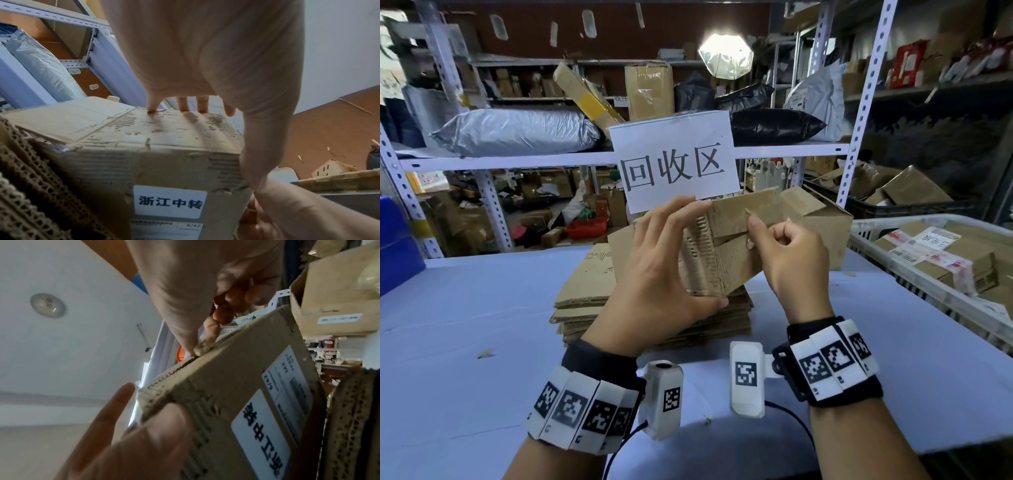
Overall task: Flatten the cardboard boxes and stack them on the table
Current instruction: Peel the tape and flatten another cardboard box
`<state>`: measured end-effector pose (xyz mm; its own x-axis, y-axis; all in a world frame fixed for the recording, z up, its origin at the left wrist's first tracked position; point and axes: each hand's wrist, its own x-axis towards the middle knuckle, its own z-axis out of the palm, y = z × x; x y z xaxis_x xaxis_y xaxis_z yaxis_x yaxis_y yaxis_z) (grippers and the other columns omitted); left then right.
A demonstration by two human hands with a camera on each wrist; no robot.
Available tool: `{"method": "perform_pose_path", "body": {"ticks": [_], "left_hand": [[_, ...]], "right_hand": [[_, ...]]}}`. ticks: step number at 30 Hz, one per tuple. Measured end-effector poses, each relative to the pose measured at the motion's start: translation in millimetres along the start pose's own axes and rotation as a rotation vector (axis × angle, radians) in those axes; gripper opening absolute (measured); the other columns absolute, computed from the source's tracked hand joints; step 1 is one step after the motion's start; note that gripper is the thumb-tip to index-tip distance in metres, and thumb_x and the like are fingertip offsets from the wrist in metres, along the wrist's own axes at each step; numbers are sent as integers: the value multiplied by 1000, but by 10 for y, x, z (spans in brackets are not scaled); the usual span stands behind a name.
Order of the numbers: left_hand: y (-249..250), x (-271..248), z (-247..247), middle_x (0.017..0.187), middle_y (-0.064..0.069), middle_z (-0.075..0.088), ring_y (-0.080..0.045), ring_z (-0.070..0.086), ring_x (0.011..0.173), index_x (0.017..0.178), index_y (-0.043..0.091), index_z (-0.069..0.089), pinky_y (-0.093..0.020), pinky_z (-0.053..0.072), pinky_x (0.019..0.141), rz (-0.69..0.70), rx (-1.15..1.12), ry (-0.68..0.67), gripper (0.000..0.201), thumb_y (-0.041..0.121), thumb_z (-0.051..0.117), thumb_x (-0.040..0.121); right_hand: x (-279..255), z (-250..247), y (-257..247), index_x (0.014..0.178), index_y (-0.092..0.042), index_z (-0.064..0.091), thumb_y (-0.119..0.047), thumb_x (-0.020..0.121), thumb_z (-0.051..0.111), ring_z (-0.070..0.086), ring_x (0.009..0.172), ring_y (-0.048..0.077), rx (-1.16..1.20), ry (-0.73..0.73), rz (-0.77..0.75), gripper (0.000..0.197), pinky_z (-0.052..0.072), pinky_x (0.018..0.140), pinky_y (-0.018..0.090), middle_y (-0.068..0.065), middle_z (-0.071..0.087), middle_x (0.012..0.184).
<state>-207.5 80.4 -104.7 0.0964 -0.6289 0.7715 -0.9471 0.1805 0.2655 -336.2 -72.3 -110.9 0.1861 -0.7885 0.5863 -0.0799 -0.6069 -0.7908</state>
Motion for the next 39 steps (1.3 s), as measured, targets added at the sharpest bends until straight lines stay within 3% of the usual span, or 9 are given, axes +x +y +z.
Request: {"method": "perform_pose_path", "body": {"ticks": [3,9,12,15,20,23,28,33,39], "left_hand": [[-4,0,-11,153,14,30,-10,26,146,151,36,31,-13,17,117,-5,-12,4,112,35,94,58],[-38,-7,-42,155,13,30,-7,25,146,150,38,32,-13,19,116,-46,-46,29,108,41,89,59],[-54,-14,-46,155,14,30,-4,24,146,150,38,33,-12,19,116,-56,-69,43,108,39,91,58],[-60,-15,-54,155,13,31,-7,24,148,150,35,35,-18,21,119,-66,-91,50,108,38,92,58],[-50,-25,-76,155,13,31,-11,26,149,150,33,36,-31,26,120,-99,-119,56,107,39,90,58],[-41,-24,-74,155,12,31,-11,26,148,150,31,37,-28,25,120,-99,-119,54,106,39,90,59],[-40,-28,-48,156,11,31,-11,25,148,149,35,35,-25,24,119,-74,-104,38,106,40,90,59],[-47,-44,-38,155,17,29,-9,23,148,149,40,32,-20,21,118,-67,-108,36,108,38,92,59],[-29,-50,-34,156,14,30,-12,24,149,150,37,32,-26,22,119,-75,-115,38,110,36,94,58]], "right_hand": [[19,8,52,59,-23,57,-43,94,64,44,49,3,120,-52,27,41,39,58,28,-16,51,49],[52,11,73,83,-25,69,-28,96,65,58,70,10,182,-69,-39,14,47,66,31,-4,67,78],[62,-3,87,83,-33,65,-20,97,64,51,60,11,206,-76,-59,19,45,61,30,-16,57,69],[42,8,82,86,-39,64,-13,97,62,51,50,13,260,-88,-24,28,48,52,32,-15,52,66],[54,34,97,101,-28,64,-13,95,64,61,49,10,295,-61,18,16,50,48,29,-16,61,68],[45,27,87,94,-31,64,-32,93,64,62,50,9,297,-55,28,2,49,49,31,-10,66,78],[17,41,40,76,-37,56,-73,80,57,54,62,10,265,-33,40,37,44,62,27,-16,56,71],[12,40,51,55,-31,50,-65,86,56,39,53,7,315,28,38,46,36,58,29,-16,44,52],[19,42,156,61,-28,66,-40,93,64,48,52,-1,331,57,86,34,43,59,18,-18,54,51]]}}
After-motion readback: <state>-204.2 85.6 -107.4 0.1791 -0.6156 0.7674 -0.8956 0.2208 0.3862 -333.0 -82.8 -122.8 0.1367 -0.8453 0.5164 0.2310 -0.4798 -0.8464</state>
